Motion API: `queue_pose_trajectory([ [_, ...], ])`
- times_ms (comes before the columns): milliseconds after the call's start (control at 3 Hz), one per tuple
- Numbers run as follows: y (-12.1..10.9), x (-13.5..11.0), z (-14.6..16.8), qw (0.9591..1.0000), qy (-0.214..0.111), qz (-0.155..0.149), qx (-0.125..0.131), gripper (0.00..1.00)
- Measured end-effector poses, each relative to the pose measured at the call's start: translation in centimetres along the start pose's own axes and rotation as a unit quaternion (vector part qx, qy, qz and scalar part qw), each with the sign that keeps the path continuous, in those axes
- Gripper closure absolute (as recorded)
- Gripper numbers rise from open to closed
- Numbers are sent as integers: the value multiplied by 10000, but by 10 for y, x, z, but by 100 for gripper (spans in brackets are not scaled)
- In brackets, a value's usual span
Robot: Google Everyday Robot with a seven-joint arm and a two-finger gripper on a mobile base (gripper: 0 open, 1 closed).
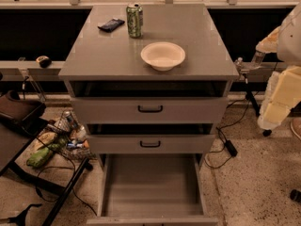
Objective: Place green can into bottom drawer
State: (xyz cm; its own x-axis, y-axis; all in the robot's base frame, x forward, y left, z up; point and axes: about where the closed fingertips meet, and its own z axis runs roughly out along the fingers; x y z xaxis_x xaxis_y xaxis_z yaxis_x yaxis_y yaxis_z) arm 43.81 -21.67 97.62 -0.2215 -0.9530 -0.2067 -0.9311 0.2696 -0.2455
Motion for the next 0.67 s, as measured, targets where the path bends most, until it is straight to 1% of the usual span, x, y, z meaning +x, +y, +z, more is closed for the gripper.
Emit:
queue_pose_trajectory([
  [333,0,0,0,10000,0,0,0,0],
  [667,-22,-14,6,9996,-282,-86,46,0],
])
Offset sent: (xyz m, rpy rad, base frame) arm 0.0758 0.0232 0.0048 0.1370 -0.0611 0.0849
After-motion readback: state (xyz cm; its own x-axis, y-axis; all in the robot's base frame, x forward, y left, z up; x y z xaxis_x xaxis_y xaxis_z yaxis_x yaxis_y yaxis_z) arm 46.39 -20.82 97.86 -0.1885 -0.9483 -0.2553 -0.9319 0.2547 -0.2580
